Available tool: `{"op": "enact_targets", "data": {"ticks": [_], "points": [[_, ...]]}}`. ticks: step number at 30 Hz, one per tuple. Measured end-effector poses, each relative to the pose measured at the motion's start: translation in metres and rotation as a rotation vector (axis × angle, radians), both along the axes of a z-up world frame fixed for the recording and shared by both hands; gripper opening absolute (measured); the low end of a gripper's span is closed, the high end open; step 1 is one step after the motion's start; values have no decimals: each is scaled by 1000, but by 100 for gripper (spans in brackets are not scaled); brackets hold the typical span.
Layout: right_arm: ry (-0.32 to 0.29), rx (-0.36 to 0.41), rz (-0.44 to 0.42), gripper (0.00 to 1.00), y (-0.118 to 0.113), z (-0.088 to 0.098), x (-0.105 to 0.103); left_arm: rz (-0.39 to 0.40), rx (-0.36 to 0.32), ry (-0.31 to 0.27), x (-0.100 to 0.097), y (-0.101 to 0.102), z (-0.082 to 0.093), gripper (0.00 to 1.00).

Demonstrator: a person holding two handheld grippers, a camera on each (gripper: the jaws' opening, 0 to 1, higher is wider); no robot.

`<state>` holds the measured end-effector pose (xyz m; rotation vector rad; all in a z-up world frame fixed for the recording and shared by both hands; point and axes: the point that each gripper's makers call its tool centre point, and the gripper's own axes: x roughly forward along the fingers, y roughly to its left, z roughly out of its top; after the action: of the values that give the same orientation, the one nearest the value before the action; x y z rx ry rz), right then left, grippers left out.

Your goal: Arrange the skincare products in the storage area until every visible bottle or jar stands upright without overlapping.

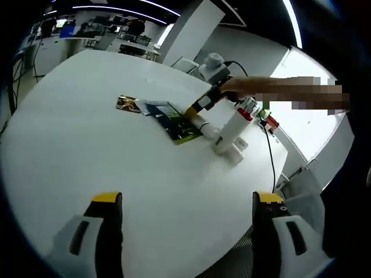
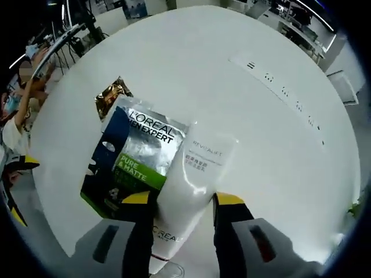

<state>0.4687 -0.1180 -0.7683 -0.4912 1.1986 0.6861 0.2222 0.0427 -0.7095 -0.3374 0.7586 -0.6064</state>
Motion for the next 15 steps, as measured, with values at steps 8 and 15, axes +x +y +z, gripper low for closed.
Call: {"op": "enact_targets", "data": {"ticks": [8, 15], "points": [[-3, 78, -135, 32, -4, 4, 7, 2, 10, -7, 1, 4, 0, 86], [-30, 89, -130, 29, -8, 6, 6, -2, 8, -11, 1, 4, 1, 85]]}}
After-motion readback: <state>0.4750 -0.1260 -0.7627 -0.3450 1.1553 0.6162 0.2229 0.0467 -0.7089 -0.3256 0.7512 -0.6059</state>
